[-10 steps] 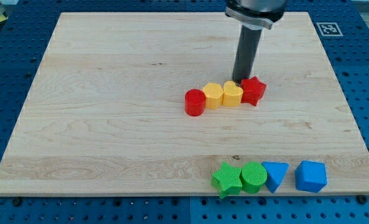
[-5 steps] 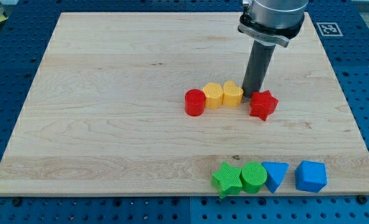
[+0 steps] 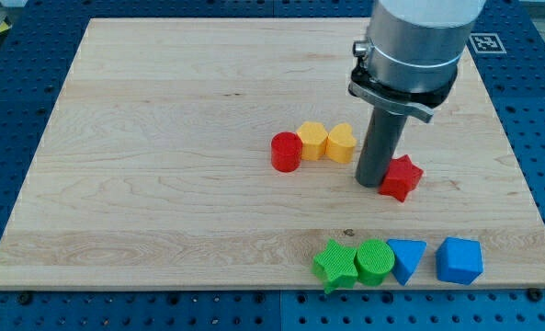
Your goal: Move the red star towards bottom and right
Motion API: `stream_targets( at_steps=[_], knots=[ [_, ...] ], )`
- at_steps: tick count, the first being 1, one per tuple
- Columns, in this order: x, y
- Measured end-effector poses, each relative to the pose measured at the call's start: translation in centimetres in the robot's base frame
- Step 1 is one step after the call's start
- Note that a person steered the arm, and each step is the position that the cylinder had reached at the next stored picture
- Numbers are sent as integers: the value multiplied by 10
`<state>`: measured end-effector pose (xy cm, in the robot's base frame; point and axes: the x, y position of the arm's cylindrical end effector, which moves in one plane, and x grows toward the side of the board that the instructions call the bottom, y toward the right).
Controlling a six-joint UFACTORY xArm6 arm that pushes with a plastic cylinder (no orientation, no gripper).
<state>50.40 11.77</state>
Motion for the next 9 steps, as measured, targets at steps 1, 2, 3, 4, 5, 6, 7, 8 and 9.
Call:
stream_targets(
  at_steps=[1, 2, 3, 4, 5, 6, 7, 8, 9],
  knots=[
    [1, 20],
    [1, 20],
    [10, 21],
    [15, 19],
    [7, 29],
    [7, 50],
    [7, 65],
    [7, 70],
    [7, 86]
  ],
)
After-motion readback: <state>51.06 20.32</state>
